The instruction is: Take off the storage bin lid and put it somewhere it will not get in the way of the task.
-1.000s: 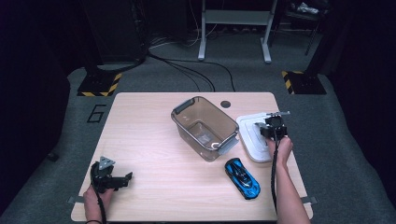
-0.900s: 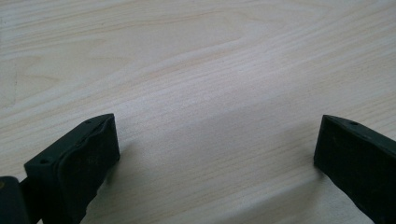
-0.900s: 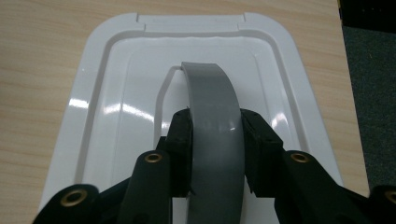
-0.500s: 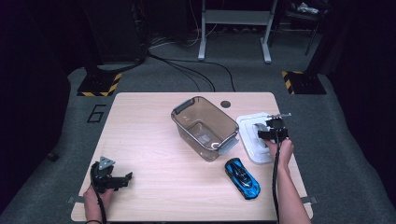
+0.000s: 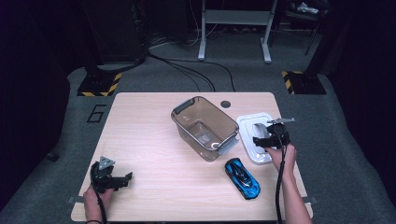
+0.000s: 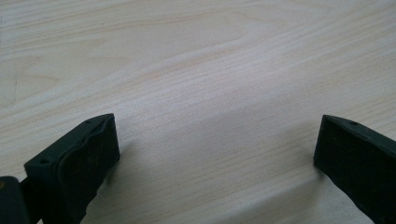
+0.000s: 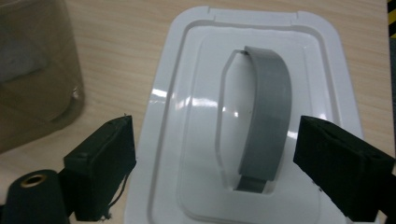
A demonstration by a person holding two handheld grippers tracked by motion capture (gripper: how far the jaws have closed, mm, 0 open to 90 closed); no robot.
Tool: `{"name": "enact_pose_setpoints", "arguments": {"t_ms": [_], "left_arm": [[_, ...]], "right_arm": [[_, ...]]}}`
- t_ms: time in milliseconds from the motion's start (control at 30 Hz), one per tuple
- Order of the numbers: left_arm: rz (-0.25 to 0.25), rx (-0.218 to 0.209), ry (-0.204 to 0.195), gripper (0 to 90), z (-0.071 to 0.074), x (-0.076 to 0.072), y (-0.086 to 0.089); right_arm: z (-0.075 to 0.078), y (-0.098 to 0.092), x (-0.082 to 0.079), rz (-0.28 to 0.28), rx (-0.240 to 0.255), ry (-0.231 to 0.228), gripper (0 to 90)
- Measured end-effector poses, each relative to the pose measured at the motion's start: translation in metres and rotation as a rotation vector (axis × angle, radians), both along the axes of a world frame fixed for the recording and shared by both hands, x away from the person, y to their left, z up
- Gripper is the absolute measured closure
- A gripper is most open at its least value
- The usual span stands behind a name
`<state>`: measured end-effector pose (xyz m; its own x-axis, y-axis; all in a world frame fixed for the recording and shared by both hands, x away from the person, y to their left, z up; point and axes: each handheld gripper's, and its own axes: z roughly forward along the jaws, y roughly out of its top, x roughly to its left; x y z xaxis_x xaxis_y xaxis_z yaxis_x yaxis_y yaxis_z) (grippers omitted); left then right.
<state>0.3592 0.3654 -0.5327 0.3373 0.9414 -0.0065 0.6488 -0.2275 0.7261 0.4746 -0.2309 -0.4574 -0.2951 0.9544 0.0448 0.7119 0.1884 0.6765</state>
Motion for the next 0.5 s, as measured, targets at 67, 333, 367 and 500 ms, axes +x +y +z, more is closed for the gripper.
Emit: {"name": "enact_pose_setpoints", "arguments": {"t_ms": [67, 333, 367, 500], "left_arm": [[0.000, 0.000, 0.000, 0.2, 0.000, 0.000, 0.000], [0.000, -0.001, 0.000, 0.2, 0.000, 0.000, 0.000], [0.000, -0.001, 0.000, 0.2, 0.000, 0.000, 0.000], [0.000, -0.001, 0.000, 0.2, 0.000, 0.000, 0.000]], "right_arm": [[0.001, 0.003, -0.005, 0.021, -0.005, 0.001, 7.6], [0.010, 0.013, -0.025, 0.078, -0.027, 0.008, 0.8], [0.011, 0.014, -0.026, 0.082, -0.027, 0.007, 0.1], [0.014, 0.018, -0.033, 0.104, -0.034, 0.001, 0.0]]}}
